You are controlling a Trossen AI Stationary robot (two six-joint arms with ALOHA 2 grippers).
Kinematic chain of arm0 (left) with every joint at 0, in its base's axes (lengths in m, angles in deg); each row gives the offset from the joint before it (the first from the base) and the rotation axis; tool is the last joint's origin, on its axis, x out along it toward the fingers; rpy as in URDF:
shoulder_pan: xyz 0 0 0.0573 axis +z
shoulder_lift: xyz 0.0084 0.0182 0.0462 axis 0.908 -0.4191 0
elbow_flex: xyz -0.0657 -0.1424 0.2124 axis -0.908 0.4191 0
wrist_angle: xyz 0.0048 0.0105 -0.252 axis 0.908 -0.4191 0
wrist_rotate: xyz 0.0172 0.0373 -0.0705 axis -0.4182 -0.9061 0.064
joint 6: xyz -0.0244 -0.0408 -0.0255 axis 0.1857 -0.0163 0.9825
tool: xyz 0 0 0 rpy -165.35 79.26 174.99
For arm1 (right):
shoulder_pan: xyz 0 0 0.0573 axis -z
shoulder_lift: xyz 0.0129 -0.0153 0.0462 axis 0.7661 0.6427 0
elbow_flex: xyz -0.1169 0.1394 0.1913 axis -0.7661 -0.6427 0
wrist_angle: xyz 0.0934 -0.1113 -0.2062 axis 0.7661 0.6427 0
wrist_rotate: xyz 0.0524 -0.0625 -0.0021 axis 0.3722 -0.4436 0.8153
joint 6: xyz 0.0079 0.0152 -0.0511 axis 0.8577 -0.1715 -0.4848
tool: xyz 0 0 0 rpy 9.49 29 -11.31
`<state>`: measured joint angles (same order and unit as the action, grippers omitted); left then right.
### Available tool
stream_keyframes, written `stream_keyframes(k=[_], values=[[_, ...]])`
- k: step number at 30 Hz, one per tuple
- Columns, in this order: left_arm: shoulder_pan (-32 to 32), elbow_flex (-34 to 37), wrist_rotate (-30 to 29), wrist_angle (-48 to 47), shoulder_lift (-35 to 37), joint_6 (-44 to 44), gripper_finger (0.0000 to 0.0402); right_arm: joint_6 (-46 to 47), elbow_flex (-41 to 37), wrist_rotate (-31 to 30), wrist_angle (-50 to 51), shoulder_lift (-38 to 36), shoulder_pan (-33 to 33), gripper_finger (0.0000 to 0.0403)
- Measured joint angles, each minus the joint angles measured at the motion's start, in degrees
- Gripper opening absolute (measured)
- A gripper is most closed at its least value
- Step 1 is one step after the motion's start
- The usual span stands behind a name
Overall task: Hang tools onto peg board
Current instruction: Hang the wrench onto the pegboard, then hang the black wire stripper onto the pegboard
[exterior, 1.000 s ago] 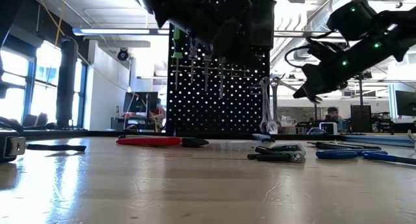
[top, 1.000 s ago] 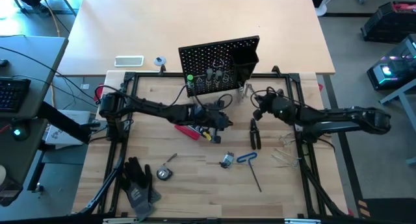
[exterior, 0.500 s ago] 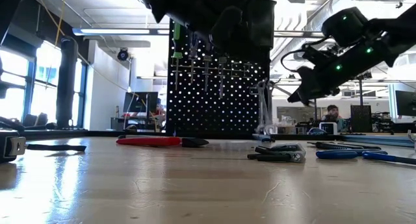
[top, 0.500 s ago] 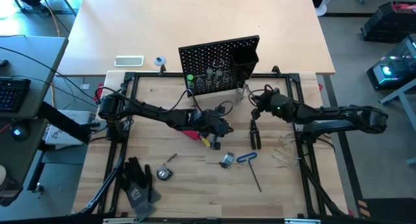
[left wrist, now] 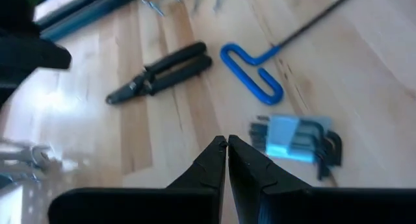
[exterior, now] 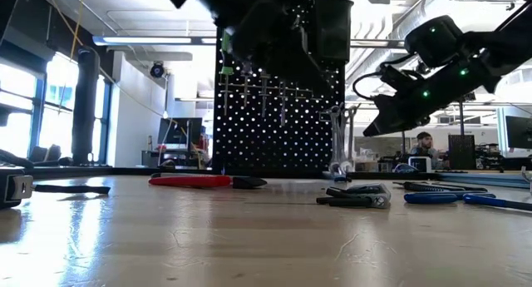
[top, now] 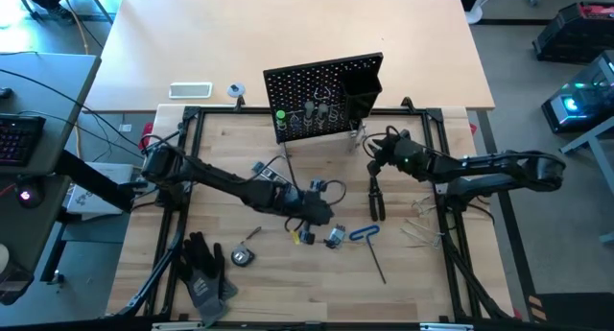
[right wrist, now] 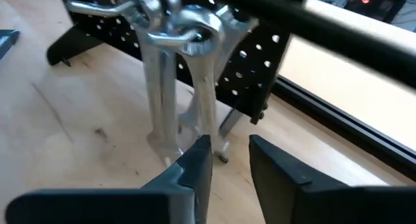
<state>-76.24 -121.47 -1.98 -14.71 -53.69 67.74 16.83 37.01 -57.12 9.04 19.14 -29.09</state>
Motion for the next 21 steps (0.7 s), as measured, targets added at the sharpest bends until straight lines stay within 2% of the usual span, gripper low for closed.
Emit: stream_keyframes(k=[7, 21], values=[[-2.2, 0.0, -2.6, -2.8, 0.0, 1.3, 0.0012, 0.3, 0.0, -0.4, 1.0, 0.0, -1.9, 0.0125], [-2.2, 0.0, -2.4, -5.6, 0.0, 4.4, 0.0012, 4.1, 0.0, -1.2, 5.2, -0.1, -7.2, 0.0126]])
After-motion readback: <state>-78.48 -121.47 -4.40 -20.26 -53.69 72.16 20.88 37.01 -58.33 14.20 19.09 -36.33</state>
